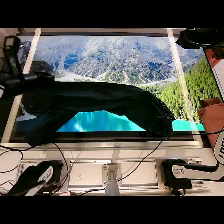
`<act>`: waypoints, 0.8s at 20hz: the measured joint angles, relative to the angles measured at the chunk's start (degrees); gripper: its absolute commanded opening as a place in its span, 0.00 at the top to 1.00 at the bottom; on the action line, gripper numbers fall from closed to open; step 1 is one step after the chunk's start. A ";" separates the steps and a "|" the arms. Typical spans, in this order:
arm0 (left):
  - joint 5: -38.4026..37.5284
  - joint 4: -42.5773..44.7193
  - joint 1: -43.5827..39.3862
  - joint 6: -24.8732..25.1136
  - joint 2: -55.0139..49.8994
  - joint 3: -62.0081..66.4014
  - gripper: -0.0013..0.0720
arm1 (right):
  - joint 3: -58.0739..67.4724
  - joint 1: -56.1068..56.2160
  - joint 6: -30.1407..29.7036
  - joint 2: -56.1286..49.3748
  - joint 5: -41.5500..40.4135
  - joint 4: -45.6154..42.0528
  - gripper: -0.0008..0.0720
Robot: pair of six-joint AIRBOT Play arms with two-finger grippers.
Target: Fold the clothes and pants, and hang the long-sleeved shirts on hangers.
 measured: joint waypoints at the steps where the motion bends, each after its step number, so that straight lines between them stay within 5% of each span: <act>1: 0.35 -0.02 0.20 -0.72 0.61 -2.93 0.95 | 0.00 0.00 0.00 0.00 0.00 -0.02 0.77; 4: 1.16 0.04 2.16 -2.01 2.78 -11.10 0.95 | 0.00 0.00 0.02 0.04 -1.51 0.04 0.80; 5: 1.31 0.04 3.15 -2.23 3.58 -13.35 0.95 | -0.04 0.00 0.02 0.07 -1.79 0.07 0.92; 10: 1.53 0.00 7.30 -3.02 7.21 -18.34 0.95 | -2.95 -1.38 -0.79 -1.20 6.23 -7.87 0.92; 16: -0.70 2.32 12.00 -3.26 13.09 -19.43 0.95 | -21.00 -11.65 -4.33 5.55 13.75 -10.29 0.92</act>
